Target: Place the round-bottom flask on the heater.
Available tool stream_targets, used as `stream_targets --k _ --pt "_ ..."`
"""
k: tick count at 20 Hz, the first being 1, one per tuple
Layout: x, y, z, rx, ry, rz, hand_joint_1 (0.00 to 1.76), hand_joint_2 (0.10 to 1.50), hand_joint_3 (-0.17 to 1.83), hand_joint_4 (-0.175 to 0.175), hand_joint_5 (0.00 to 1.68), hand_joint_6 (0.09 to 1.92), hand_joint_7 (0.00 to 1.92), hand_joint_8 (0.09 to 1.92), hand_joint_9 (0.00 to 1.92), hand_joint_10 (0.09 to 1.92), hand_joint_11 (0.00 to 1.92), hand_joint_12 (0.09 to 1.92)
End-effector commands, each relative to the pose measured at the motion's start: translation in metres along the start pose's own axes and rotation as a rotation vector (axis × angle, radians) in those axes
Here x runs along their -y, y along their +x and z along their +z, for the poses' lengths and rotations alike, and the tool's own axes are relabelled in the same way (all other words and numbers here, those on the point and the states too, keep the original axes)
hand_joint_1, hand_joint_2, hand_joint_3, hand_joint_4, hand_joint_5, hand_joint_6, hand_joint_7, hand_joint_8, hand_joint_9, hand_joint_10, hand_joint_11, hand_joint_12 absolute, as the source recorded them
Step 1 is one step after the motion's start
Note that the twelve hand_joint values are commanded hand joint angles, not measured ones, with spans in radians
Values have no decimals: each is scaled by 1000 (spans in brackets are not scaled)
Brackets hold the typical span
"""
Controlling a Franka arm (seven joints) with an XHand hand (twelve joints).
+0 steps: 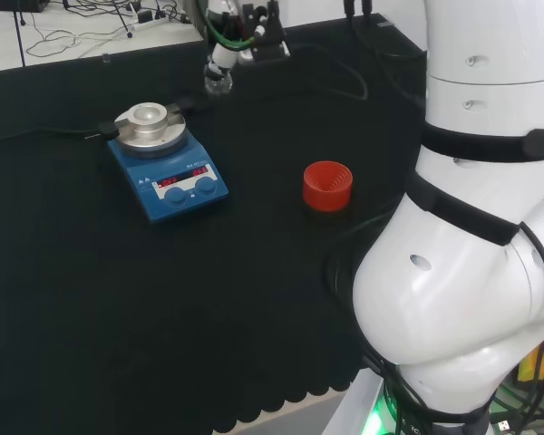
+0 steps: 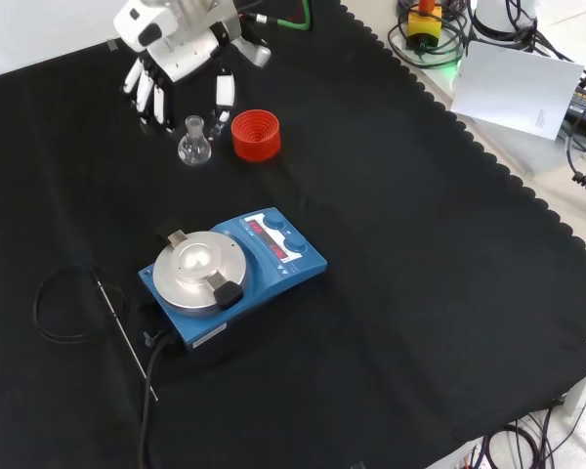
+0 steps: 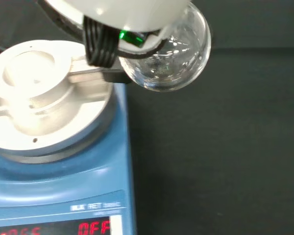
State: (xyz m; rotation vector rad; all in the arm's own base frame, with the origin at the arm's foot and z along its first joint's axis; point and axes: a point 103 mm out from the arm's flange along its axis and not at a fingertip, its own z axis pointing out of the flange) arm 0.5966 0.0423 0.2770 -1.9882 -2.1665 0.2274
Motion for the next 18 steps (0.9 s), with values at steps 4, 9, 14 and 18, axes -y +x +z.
stream_targets --k 4,9,14,18 --pt "-12 39 4 23 18 -70 1121 649 770 96 1164 918 671 706 792 571 485 1311" --pt "-22 47 6 34 27 -85 1122 649 772 95 1164 918 672 705 793 571 488 1310" --pt "-33 56 6 42 31 -102 1122 648 773 95 1164 919 672 705 794 570 490 1308" --pt "-39 66 6 48 33 -119 1122 648 774 95 1164 919 673 705 795 570 491 1307"
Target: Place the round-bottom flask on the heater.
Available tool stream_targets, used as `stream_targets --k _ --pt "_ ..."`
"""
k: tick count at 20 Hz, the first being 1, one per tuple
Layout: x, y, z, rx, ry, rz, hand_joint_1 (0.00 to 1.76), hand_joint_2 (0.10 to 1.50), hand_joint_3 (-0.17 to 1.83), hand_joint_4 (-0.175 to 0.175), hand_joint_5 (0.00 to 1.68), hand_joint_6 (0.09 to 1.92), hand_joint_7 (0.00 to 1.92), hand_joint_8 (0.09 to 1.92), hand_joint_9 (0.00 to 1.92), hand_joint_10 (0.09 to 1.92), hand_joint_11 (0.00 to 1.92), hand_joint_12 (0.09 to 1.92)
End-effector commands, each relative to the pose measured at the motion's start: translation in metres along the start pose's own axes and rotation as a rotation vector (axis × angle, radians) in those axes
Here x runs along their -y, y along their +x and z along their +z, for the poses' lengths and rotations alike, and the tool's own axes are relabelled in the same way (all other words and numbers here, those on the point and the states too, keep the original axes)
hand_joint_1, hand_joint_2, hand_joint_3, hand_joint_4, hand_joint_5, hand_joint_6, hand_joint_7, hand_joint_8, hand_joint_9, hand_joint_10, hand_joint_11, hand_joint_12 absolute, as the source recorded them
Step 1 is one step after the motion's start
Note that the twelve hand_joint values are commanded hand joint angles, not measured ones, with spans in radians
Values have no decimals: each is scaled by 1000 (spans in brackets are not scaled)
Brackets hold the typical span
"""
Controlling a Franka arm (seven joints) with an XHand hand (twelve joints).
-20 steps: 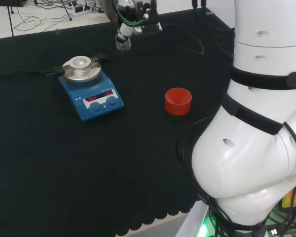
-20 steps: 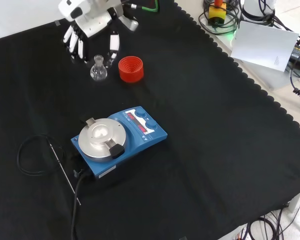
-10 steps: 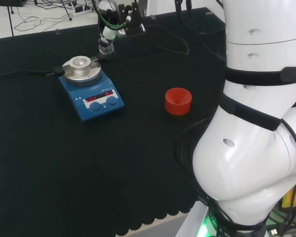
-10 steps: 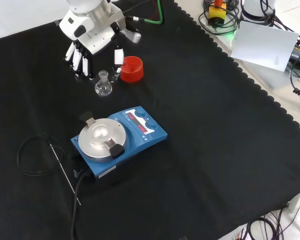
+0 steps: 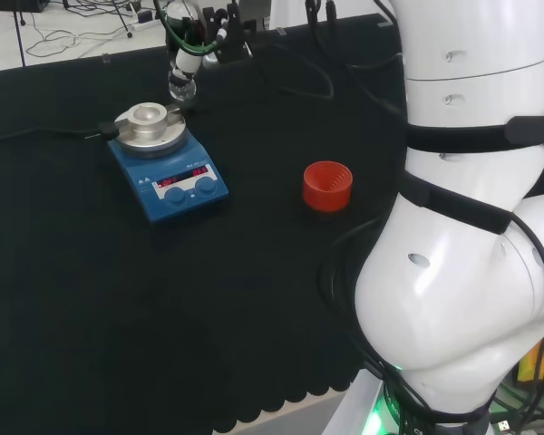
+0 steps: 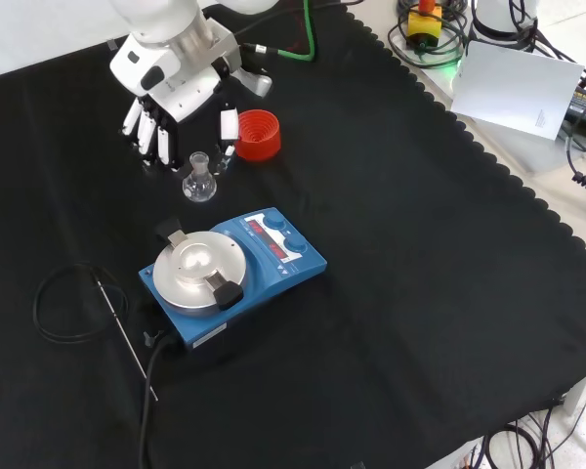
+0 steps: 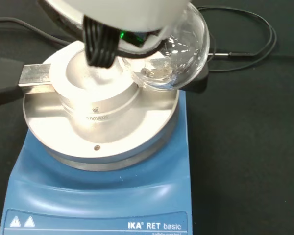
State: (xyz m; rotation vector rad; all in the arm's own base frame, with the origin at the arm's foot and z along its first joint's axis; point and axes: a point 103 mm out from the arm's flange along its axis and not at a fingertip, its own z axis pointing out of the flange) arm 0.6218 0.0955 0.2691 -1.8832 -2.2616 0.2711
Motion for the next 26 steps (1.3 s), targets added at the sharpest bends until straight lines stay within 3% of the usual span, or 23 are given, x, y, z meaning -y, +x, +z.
stream_targets --k 1,9,18,26 --pt "-11 16 3 14 18 -28 1122 648 774 95 1164 919 673 705 795 570 491 1307" --pt "-21 34 5 35 21 -44 1122 647 775 94 1164 920 674 704 795 569 493 1306" --pt "-36 39 7 15 36 -92 1122 646 777 94 1164 921 675 704 796 568 495 1304" --pt "-48 43 12 4 52 -104 1122 646 778 94 1164 922 676 703 797 567 498 1303"
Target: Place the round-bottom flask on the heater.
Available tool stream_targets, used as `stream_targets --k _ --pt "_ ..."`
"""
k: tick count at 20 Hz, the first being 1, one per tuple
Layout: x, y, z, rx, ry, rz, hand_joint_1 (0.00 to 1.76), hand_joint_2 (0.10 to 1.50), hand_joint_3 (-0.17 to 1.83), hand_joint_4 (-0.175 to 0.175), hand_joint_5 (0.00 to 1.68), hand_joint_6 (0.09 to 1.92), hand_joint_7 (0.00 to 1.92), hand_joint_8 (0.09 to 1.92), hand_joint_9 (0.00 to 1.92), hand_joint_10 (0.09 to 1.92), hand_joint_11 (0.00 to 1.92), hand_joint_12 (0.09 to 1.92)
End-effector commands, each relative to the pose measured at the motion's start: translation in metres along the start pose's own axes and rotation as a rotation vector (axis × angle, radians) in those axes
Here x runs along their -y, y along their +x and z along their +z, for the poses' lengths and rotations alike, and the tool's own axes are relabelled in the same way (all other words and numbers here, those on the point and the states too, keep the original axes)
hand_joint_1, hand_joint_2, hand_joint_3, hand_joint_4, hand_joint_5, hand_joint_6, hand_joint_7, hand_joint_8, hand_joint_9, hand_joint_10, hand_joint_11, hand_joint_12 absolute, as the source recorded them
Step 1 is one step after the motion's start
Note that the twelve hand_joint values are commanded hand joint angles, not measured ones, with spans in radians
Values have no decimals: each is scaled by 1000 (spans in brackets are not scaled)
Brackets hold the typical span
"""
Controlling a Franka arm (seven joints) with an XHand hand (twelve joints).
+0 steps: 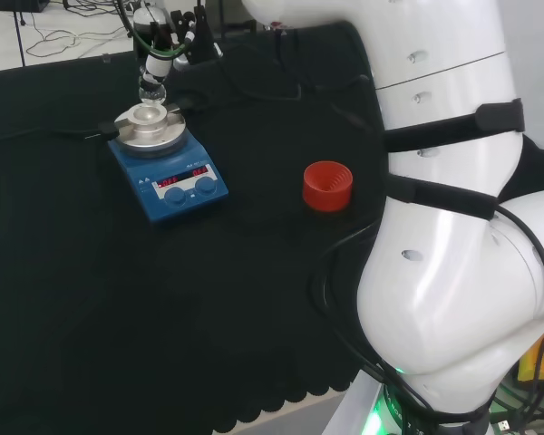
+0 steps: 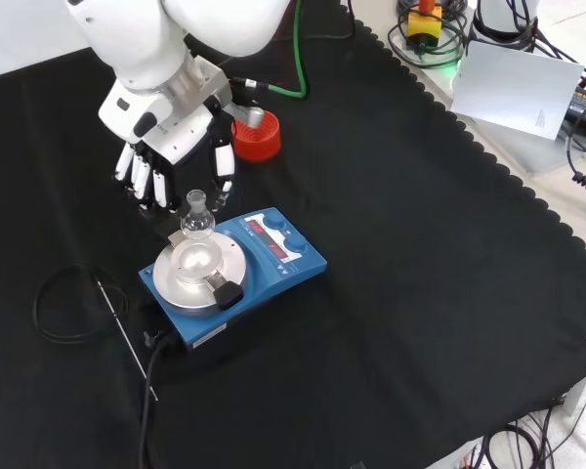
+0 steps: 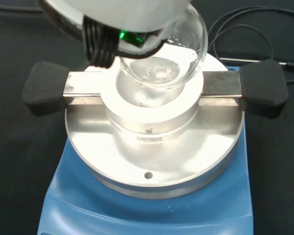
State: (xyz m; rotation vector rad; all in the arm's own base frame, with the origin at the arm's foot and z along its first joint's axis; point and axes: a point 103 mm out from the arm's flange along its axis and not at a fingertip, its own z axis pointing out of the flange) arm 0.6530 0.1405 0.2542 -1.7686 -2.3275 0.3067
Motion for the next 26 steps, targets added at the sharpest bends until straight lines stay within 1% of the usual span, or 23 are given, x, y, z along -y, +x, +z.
stream_targets --k 1,4,7,11,12,15,20,23,24,26 --pt "-9 6 7 -12 22 -21 1122 646 778 93 1164 922 676 703 797 567 498 1303" --pt "-12 10 10 -13 28 -29 1122 646 778 93 1164 922 676 703 797 567 498 1303" --pt "-14 12 14 -22 33 -26 1122 645 779 93 1164 922 676 703 797 566 498 1302" --pt "-16 15 18 -23 37 -40 1122 645 779 93 1164 923 676 703 797 566 498 1302" --pt "-17 22 18 -3 37 -37 1122 645 779 93 1164 923 676 703 797 566 498 1302" --pt "-19 26 19 3 37 -24 1122 645 779 93 1164 923 676 702 797 566 498 1302" --pt "-21 25 19 7 44 -25 1122 645 780 93 1163 924 675 702 798 565 499 1301" --pt "-26 16 20 1 53 -21 1122 645 780 92 1163 925 675 702 798 565 499 1301" --pt "-26 20 21 19 44 -10 1122 645 780 92 1162 925 675 702 798 565 499 1301" --pt "-28 21 22 29 43 -4 1122 645 781 92 1162 926 675 702 798 564 499 1300"
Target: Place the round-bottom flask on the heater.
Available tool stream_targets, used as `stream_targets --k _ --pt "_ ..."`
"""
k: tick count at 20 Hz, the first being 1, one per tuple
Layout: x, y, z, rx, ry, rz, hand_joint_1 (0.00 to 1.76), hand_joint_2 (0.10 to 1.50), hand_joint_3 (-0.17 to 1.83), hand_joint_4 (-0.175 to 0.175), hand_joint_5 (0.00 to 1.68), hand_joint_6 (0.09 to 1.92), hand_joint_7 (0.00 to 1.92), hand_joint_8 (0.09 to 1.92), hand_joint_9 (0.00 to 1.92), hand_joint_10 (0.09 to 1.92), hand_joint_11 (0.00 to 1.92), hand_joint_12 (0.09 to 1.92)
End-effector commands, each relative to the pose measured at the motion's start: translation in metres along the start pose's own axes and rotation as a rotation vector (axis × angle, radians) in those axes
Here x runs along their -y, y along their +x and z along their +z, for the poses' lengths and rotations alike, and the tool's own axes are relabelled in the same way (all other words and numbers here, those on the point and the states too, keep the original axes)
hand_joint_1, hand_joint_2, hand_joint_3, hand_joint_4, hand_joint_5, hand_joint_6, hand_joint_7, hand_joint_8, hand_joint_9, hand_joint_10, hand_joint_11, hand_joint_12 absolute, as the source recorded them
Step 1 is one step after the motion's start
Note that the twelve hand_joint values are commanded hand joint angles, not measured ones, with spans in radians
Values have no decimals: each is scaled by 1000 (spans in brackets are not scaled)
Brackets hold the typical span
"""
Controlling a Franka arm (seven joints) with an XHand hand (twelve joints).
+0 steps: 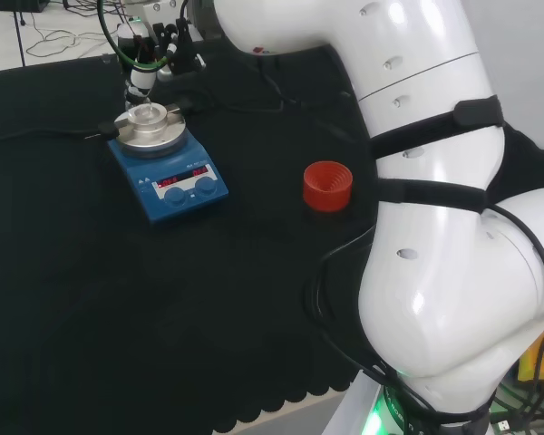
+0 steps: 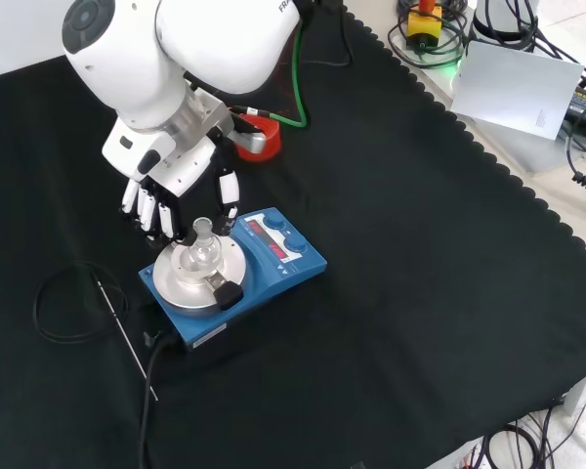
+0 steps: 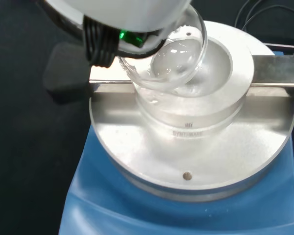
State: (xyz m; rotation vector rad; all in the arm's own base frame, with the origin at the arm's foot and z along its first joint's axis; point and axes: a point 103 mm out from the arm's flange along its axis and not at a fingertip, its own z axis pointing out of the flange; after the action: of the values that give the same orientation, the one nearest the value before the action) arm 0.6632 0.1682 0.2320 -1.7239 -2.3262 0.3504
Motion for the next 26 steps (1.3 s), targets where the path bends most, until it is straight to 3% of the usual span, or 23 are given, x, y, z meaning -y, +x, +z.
stream_targets --k 1,20,26 --pt "-5 -3 5 19 3 19 1122 645 781 92 1162 926 675 702 798 564 499 1300" --pt "-11 -15 9 12 6 27 1122 645 781 91 1161 928 674 702 798 563 499 1300" --pt "-3 -39 15 -46 10 6 1122 645 781 89 1161 926 671 701 798 562 498 1300"
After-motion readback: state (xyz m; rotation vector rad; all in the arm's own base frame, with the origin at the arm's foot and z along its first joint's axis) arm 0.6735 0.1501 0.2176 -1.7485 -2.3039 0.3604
